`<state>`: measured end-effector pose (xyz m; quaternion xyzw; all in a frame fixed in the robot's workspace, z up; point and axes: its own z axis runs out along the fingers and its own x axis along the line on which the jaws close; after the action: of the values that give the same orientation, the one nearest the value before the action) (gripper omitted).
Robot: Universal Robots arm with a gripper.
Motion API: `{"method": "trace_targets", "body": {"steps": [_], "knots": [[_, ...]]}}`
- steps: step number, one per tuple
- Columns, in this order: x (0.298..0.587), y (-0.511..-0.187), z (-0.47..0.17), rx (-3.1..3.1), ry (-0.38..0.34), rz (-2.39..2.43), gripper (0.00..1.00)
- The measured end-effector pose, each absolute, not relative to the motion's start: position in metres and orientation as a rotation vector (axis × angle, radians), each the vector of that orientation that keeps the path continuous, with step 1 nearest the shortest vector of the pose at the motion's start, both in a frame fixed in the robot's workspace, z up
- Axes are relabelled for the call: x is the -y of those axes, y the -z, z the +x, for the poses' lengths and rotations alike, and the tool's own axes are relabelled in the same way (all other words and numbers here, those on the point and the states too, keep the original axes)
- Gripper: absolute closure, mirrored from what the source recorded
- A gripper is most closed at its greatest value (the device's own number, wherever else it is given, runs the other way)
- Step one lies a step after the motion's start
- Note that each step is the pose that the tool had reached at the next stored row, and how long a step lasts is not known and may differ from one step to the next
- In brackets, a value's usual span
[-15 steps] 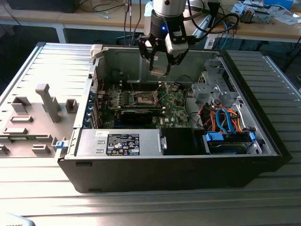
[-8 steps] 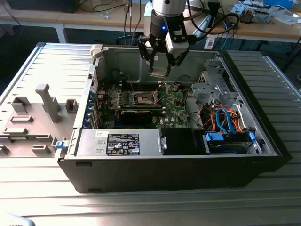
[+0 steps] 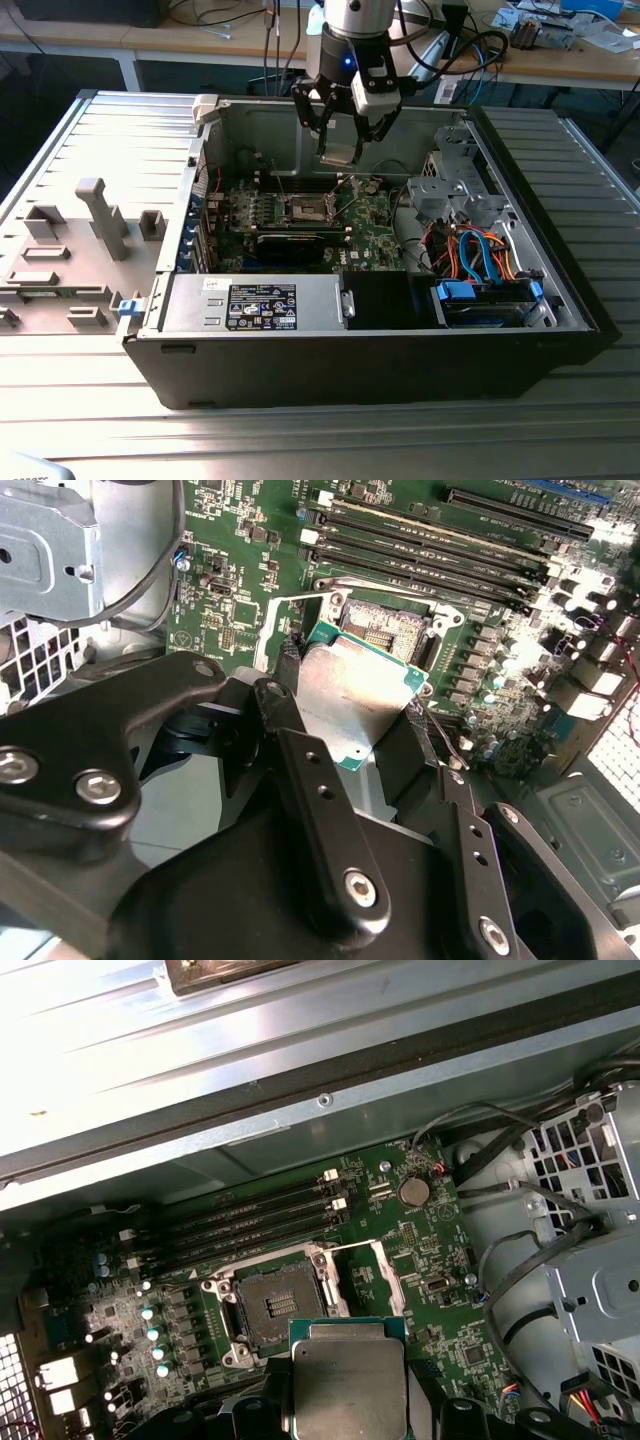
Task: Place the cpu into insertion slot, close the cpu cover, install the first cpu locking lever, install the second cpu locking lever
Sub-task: 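Place the cpu into insertion slot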
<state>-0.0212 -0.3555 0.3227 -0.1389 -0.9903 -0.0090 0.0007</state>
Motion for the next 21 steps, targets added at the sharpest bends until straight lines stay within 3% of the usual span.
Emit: {"method": "trace_targets", "body": {"steps": [21], "knots": [[0.3555,-0.3182,-0.0217,3.11,0.028,-0.436,0.45]]}}
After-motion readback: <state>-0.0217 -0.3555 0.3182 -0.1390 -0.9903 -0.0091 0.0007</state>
